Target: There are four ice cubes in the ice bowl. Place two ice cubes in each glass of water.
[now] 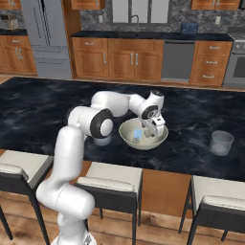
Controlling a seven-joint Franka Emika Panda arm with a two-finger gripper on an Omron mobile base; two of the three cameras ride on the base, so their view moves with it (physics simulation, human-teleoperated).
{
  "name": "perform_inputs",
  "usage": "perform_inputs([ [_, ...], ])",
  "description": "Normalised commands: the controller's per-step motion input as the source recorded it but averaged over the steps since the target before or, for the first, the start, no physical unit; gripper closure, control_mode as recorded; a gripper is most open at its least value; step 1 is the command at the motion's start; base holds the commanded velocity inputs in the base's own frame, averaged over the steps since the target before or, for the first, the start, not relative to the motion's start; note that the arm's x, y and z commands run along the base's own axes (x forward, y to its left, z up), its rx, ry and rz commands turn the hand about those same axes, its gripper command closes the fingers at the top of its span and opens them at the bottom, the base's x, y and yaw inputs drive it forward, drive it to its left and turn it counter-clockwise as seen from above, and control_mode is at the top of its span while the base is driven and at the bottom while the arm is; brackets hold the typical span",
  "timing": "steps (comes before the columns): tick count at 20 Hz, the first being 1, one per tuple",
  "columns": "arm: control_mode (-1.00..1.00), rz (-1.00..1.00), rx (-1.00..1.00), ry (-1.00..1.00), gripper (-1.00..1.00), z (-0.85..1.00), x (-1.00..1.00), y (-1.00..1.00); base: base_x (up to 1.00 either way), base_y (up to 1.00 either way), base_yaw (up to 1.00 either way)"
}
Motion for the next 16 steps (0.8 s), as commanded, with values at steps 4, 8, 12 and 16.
perform_inputs([
  [4,-1.0,0.0,0.0,-0.03,-1.0,-0.16,0.17,0.0,0.0,0.0,0.0],
  [8,-1.0,0.0,0.0,-0.01,-1.0,-0.17,0.1,0.0,0.0,0.0,0.0],
  [12,-1.0,0.0,0.0,-0.01,-1.0,-0.11,0.1,0.0,0.0,0.0,0.0],
  [16,-1.0,0.0,0.0,-0.01,-1.0,-0.09,0.12,0.0,0.0,0.0,0.0],
])
